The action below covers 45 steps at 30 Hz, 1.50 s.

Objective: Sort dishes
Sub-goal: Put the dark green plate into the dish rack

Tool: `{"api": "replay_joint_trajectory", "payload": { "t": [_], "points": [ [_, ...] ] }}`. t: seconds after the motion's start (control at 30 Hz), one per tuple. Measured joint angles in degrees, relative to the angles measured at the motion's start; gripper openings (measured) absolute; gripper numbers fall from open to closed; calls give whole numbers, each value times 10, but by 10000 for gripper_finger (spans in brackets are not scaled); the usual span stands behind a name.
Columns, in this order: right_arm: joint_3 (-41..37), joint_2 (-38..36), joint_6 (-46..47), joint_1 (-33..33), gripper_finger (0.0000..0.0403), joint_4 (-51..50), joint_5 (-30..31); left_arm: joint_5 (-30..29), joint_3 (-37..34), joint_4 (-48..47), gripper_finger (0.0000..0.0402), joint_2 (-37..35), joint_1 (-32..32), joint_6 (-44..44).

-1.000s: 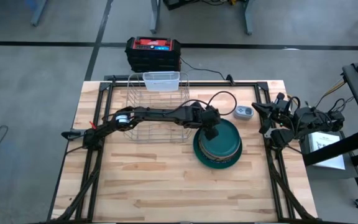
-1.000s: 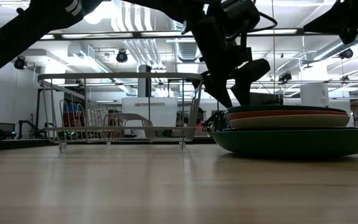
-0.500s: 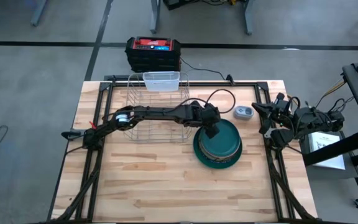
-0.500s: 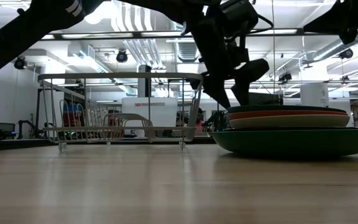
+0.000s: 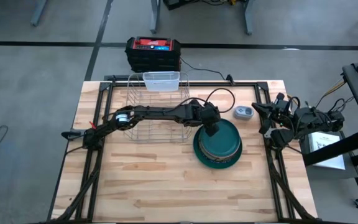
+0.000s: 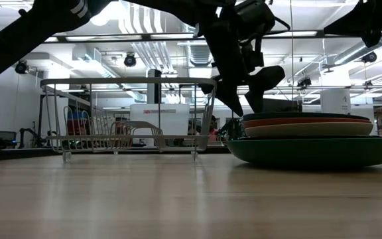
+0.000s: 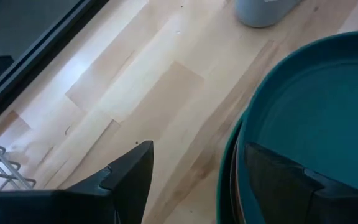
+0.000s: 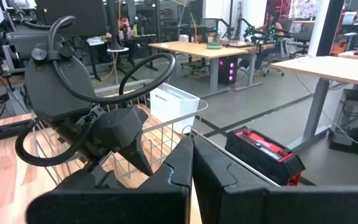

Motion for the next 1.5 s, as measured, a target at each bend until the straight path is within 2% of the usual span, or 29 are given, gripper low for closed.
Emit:
{"api": "replay_joint_trajectory", "payload": {
  "t": [0.4, 0.53, 0.8, 1.03, 1.5],
  "points": [
    [-4, 0, 2, 0, 0, 0, 0, 17, 0, 1, 295, 0, -2, -6],
    [-6, 0, 9, 0, 0, 0, 0, 37, 0, -1, 293, 0, -1, -5],
    [-9, 0, 18, 0, 0, 0, 0, 37, -3, -3, 284, 0, 0, 9],
    [-10, 0, 19, 0, 0, 0, 0, 8, -16, 14, 283, 0, 2, 10],
    [-10, 0, 27, 0, 0, 0, 1, 1, -34, 28, 274, -1, 2, 12]
  ]
}}
